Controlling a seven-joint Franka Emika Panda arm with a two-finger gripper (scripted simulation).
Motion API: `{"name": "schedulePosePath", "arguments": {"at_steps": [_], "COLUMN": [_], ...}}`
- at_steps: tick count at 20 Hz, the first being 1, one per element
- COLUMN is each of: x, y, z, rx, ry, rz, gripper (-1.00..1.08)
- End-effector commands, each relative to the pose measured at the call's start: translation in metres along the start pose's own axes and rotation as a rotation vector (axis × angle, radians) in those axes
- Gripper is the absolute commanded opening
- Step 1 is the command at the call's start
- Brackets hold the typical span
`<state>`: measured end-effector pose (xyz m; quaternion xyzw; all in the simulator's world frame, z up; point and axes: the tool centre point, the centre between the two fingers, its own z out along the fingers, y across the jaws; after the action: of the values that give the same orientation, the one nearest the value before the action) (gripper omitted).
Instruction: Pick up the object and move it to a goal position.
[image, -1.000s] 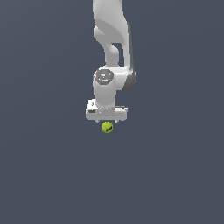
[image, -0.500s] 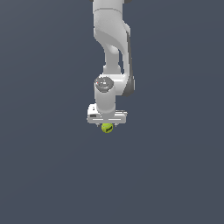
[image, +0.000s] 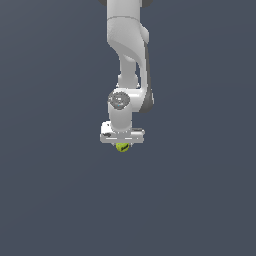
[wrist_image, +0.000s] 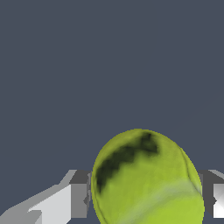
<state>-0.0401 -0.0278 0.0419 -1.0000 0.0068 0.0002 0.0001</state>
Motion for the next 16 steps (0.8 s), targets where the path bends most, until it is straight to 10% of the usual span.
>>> {"name": "schedulePosePath", "arguments": {"at_steps": [1,16], "x": [0.000,0.009], "y": [0.000,-0.017], "z": [0.001,-0.021], "rx": [0.000,0.000], "ry": [0.000,0.001], "rz": [0.000,0.000], "gripper": [-1.00,-1.00]}}
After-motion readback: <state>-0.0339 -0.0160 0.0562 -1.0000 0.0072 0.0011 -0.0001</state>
